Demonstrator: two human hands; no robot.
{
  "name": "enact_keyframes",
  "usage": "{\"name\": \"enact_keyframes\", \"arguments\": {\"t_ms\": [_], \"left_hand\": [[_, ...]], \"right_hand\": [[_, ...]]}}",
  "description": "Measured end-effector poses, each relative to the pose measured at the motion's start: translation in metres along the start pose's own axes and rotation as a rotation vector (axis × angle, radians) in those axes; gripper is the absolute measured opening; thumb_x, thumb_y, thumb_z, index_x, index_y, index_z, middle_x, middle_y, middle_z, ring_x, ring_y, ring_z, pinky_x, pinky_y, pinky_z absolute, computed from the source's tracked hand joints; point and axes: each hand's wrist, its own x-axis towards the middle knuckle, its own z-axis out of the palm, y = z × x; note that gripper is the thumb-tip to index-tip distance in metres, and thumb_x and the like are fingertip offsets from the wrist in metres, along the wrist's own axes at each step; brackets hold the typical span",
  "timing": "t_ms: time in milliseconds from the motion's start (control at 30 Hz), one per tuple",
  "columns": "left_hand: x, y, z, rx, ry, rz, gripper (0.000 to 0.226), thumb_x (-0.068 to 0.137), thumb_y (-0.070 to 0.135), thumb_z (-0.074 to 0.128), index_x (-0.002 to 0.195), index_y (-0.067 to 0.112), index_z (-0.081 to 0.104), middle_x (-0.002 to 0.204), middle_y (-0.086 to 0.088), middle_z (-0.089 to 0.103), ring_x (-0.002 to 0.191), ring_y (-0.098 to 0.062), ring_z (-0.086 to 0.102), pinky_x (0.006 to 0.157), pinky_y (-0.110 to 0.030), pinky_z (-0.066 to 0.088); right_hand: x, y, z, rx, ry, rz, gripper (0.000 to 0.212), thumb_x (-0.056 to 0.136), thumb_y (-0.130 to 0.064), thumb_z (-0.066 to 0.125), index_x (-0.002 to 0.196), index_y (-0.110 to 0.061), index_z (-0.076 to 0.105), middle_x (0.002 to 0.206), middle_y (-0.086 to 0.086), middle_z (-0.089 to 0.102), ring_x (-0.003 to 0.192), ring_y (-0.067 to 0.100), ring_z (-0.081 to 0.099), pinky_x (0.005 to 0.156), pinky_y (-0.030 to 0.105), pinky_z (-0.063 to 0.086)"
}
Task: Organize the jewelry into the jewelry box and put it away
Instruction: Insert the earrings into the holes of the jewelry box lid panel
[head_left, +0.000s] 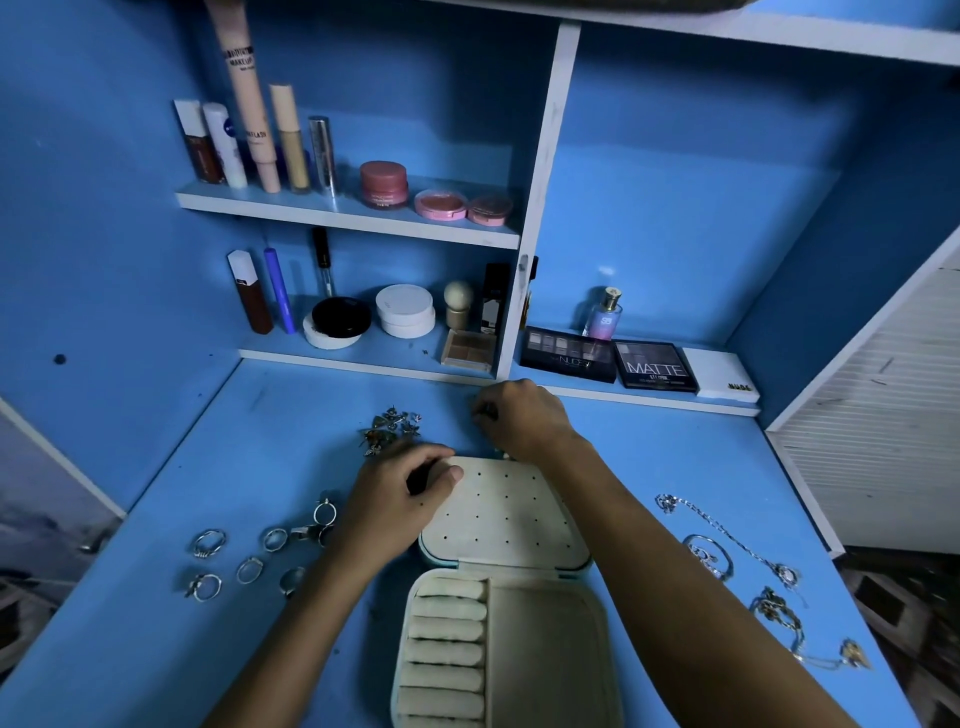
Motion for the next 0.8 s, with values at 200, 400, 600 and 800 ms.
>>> {"name": "enact_keyframes", "arguments": {"t_ms": [200,400,600,800], "left_hand": [[0.0,0.002,-0.001,0.0,-0.008,-0.007,0.016,0.088,0.024,0.073,0.103,0.02,0.075,0.097,0.018,0.067,0.096,0.008,0.059,0.076,-0.002,0.04],[0.003,0.002,-0.003,-0.015,-0.059,-0.038,0.018,0.087,0.022,0.074,0.105,0.021,0.074,0.102,0.016,0.066,0.096,0.007,0.059,0.078,-0.001,0.039],[0.004,0.006,-0.003,-0.084,-0.085,-0.138,0.017,0.086,0.022,0.074,0.097,0.033,0.068,0.103,0.009,0.064,0.09,0.007,0.059,0.075,-0.004,0.041],[0.001,0.018,-0.009,-0.155,-0.066,-0.128,0.02,0.088,0.022,0.072,0.097,0.039,0.065,0.099,0.01,0.065,0.086,-0.002,0.061,0.078,-0.022,0.047]], "right_hand": [[-0.001,0.001,0.0,0.012,0.002,-0.007,0.018,0.097,-0.024,0.054,0.105,-0.025,0.069,0.107,0.005,0.068,0.096,0.029,0.064,0.07,0.03,0.045],[-0.011,0.016,-0.007,0.263,0.043,0.039,0.012,0.094,-0.02,0.061,0.1,-0.018,0.071,0.096,0.003,0.069,0.087,0.022,0.063,0.072,0.031,0.053],[-0.033,0.031,-0.017,0.608,0.118,0.186,0.015,0.089,-0.011,0.067,0.077,-0.02,0.069,0.07,-0.007,0.065,0.062,0.01,0.058,0.059,0.021,0.051],[-0.056,0.047,-0.022,0.955,0.171,0.294,0.019,0.095,-0.005,0.062,0.087,-0.02,0.069,0.086,0.002,0.071,0.075,0.014,0.065,0.066,0.025,0.056]]}}
